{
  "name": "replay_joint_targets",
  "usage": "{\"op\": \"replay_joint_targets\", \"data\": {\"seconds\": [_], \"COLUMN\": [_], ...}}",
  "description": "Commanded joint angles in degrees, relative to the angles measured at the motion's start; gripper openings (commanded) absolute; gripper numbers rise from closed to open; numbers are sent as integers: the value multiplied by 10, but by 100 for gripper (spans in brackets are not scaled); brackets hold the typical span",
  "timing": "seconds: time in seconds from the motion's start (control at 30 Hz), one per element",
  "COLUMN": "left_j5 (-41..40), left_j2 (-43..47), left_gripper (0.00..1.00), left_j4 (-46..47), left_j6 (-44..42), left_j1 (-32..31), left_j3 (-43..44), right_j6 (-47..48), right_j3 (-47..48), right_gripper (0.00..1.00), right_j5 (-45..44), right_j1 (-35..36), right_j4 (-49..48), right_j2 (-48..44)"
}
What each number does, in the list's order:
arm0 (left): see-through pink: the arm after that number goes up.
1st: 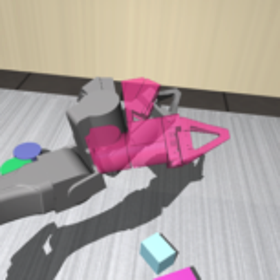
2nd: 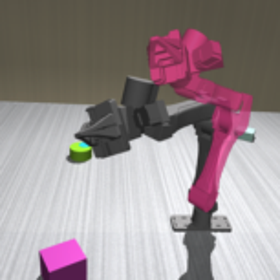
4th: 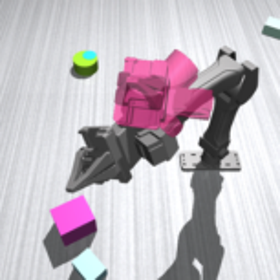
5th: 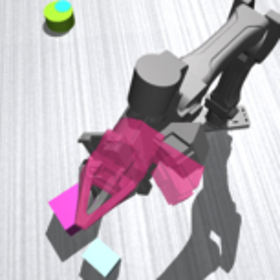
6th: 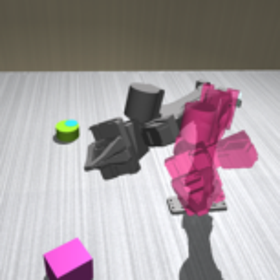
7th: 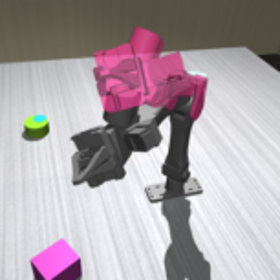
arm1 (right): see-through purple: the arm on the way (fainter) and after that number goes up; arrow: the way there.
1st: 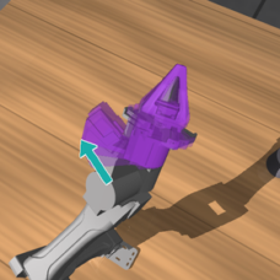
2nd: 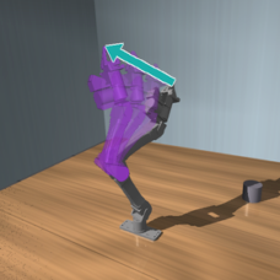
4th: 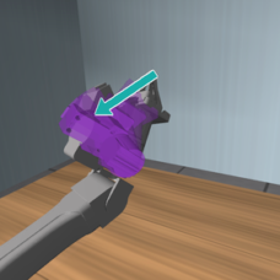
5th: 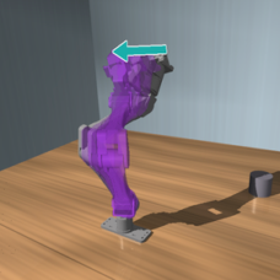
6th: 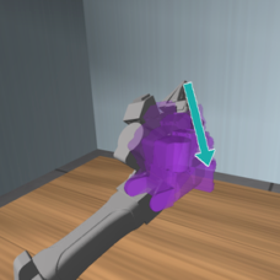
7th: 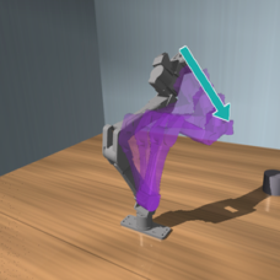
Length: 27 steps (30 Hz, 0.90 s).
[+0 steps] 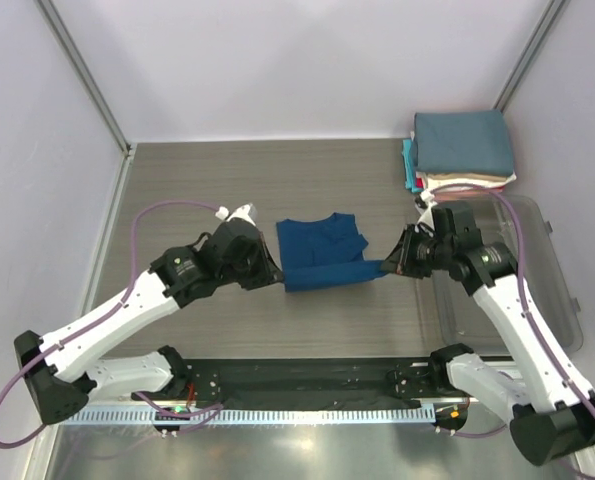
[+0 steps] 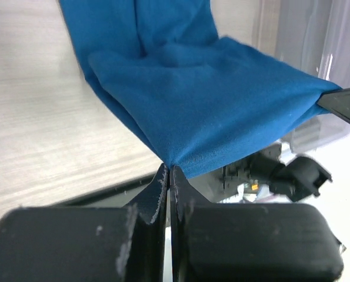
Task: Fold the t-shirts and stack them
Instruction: Fold the tshirt
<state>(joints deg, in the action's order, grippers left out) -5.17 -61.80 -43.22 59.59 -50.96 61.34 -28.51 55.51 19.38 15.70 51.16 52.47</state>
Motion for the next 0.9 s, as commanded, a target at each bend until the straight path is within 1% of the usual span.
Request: {"op": "replay_joint_targets", "data": {"seconds": [0.0, 0.1, 0.37, 0.53, 0.57, 0.67, 0.87], "left_j5": [-46, -23, 31, 48, 66, 79, 98], "left_j2": [-36, -70, -143, -205, -213, -252, -330], "left_gripper": [0, 0, 0, 0, 0, 0, 0], "left_j4": [-63, -41, -13, -3, -1, 6, 11], "left_j6": [-44, -65, -115, -144, -152, -165, -178], "left_j1": [26, 54, 142, 182, 187, 207, 240], "left_j3": [37, 54, 92, 119, 125, 139, 186], "right_j6": [42, 54, 73, 80, 82, 86, 86], "right_j3": [64, 98, 145, 178, 185, 211, 273], "right_gripper": [1, 1, 1, 1, 1, 1, 1], "right_j5": [-74, -87, -86, -82, -80, -72, -58], "right_j1": [-3, -3, -7, -20, -22, -30, -42], "right_j4": [10, -9, -63, -96, -99, -112, -125], "right_j2": [55, 108, 227, 295, 308, 350, 426]}}
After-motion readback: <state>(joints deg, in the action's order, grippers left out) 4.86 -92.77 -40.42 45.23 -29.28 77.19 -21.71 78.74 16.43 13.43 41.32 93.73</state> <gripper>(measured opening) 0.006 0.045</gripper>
